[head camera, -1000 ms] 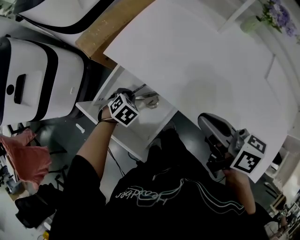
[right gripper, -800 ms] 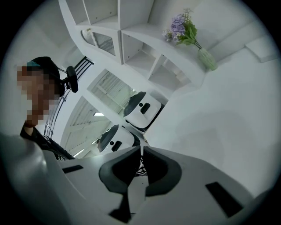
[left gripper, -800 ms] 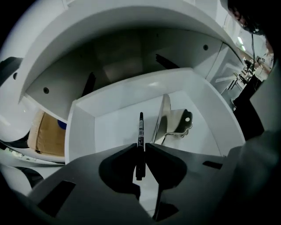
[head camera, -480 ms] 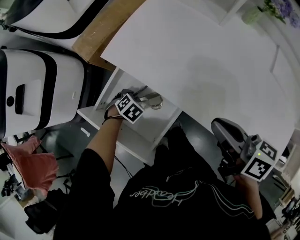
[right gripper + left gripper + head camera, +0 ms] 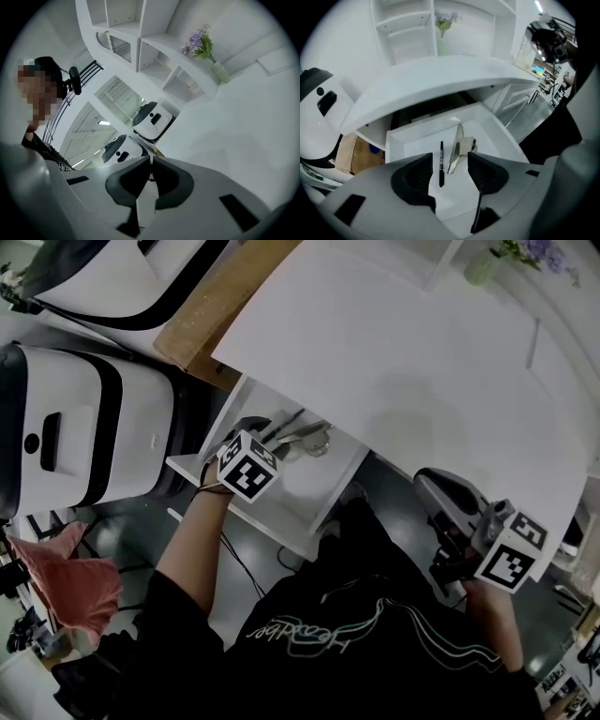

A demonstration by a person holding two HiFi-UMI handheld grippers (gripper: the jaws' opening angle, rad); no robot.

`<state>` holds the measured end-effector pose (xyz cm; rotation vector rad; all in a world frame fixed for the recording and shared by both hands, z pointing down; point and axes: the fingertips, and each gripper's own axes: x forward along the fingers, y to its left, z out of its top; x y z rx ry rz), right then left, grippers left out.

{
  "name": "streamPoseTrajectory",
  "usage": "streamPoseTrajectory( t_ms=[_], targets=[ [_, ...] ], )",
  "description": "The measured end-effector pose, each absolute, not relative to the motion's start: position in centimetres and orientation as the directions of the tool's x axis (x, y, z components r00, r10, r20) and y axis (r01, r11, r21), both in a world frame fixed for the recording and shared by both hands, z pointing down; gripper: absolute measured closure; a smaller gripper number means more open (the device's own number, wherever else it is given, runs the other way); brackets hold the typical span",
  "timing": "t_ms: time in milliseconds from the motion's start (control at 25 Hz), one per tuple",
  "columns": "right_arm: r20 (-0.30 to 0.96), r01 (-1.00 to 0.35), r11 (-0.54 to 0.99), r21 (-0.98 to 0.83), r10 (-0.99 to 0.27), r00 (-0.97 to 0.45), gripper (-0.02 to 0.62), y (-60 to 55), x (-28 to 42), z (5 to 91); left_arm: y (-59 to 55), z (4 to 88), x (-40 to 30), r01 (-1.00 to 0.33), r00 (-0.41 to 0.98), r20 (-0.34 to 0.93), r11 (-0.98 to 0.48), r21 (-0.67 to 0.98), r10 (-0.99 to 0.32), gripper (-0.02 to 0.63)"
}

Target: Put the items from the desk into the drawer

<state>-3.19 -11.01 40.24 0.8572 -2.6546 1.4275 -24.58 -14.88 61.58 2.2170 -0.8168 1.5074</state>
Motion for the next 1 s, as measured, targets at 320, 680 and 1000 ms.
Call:
streamPoseTrajectory(
  t_ms=[320, 680, 1000],
  targets=[
    [0.223, -0.481, 0.553, -0.68, -0.468, -0.855, 0.545, -7.0, -6.1, 36.2, -9.2, 44.3, -21.4, -0.714, 0.578, 0.666, -0.687, 0.134, -0.471, 0.455],
    [0.11, -0.443, 0.673, -0.592, -0.477, -0.872, 0.545, -1.4, -9.4, 30.1, -1.1, 28.5, -18.0, -0.607, 0.795, 0.284, -0.684, 0.404, -0.537, 0.558],
    [0.055, -0.409, 0.758, -0.508, -0.445, -0.894, 0.546, 2.5, -10.8, 26.0, 3.1, 24.1, -16.7, -0.586, 0.802, 0.173, -0.698, 0.411, -0.571, 0.584]
  ],
)
